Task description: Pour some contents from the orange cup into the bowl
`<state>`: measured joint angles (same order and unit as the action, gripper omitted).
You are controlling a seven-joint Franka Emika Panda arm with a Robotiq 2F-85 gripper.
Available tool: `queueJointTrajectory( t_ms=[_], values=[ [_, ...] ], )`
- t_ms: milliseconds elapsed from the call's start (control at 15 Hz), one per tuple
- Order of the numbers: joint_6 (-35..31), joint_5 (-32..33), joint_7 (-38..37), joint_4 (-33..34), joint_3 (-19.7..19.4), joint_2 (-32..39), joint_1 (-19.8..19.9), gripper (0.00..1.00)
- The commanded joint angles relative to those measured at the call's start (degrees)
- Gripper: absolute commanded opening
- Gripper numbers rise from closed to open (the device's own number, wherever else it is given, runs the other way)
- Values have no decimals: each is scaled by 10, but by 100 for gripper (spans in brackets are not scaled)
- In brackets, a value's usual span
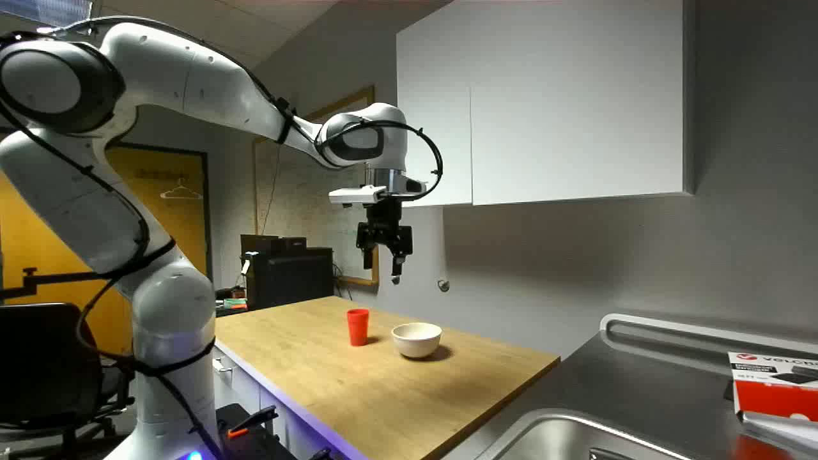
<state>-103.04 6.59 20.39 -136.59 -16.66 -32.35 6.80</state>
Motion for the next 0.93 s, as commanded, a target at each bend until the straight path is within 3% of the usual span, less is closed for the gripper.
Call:
queueJointTrajectory(
  t_ms=[0,867],
  values=[
    [0,-3,3,1,5,1,6,100],
    [-4,-20,-10,8,19,28,-6,100]
  ],
)
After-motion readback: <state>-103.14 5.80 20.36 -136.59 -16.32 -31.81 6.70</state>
